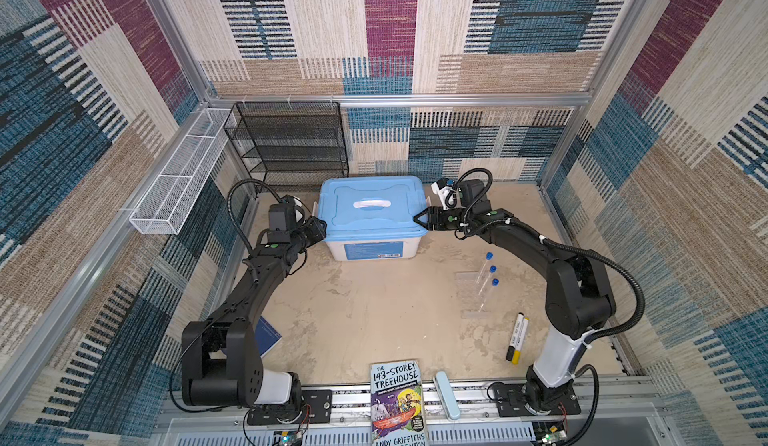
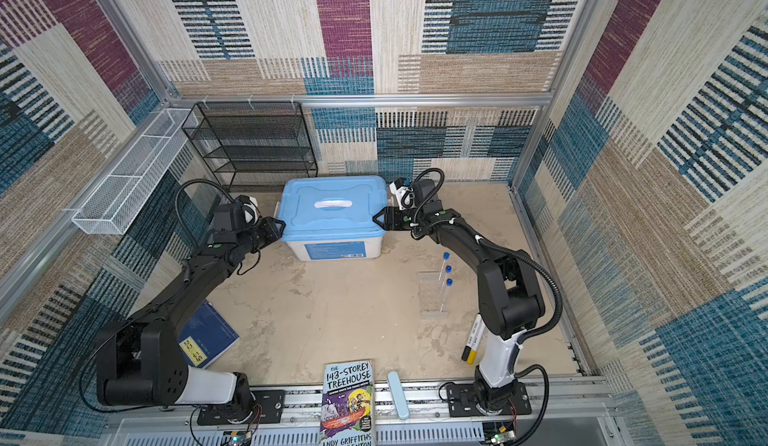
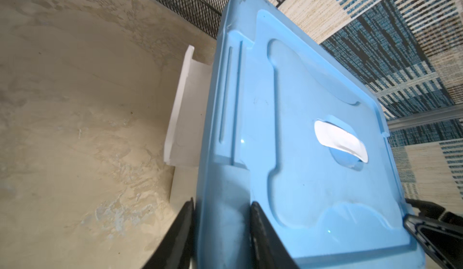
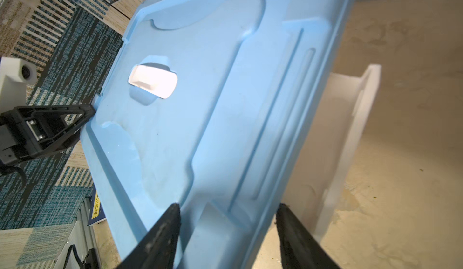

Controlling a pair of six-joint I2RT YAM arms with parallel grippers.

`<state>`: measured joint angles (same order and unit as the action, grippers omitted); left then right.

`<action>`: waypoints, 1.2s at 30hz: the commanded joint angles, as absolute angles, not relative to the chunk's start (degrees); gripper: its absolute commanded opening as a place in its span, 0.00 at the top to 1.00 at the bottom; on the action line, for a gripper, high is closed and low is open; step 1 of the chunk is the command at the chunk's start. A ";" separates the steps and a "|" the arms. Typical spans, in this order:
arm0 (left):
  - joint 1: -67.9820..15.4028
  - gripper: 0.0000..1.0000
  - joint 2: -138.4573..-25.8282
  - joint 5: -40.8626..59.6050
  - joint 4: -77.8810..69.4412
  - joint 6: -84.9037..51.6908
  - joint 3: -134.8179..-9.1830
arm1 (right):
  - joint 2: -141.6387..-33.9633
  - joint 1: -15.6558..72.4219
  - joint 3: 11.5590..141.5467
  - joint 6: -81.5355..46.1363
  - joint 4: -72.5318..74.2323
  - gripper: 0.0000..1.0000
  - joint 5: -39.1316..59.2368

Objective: Organize the chemistry lab equipment

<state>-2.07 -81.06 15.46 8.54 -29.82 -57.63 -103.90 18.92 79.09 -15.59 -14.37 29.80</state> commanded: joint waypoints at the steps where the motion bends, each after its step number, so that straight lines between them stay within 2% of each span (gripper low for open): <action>1: -2.21 0.50 -80.61 15.48 17.71 -29.12 -57.81 | -104.13 17.94 78.27 -13.17 -24.35 0.38 22.35; 5: 0.08 0.37 -79.87 13.45 18.20 -28.77 -59.58 | -105.00 17.58 79.64 -12.71 -24.73 0.38 22.76; 9: 2.23 0.16 -79.76 12.75 14.85 -27.96 -62.30 | -105.47 17.64 80.53 -13.14 -24.59 0.38 23.32; 10: 2.64 0.10 -80.64 13.21 13.29 -27.93 -62.69 | -105.56 17.58 80.43 -13.33 -24.36 0.38 23.61; 13: 3.34 0.00 -84.98 18.78 5.62 -28.76 -63.25 | -105.68 17.60 80.40 -13.45 -24.04 0.38 23.93; 20: 3.34 0.00 -93.18 26.47 -7.13 -32.95 -63.79 | -105.13 17.64 78.82 -13.32 -23.45 0.38 23.95; 25: 3.34 0.00 -95.79 29.73 -10.92 -35.22 -64.06 | -105.42 17.62 78.22 -13.80 -22.43 0.38 25.00; 29: 3.27 0.13 -97.72 32.53 -11.03 -35.35 -64.96 | -105.47 17.63 77.89 -13.97 -21.91 0.38 25.44; 32: 2.99 0.27 -97.55 32.70 -10.19 -35.73 -65.00 | -105.16 17.67 77.57 -14.23 -21.56 0.38 25.84; 36: 1.84 0.31 -96.01 24.90 3.95 -28.73 -69.45 | -104.66 17.77 76.71 -14.62 -20.75 0.38 26.34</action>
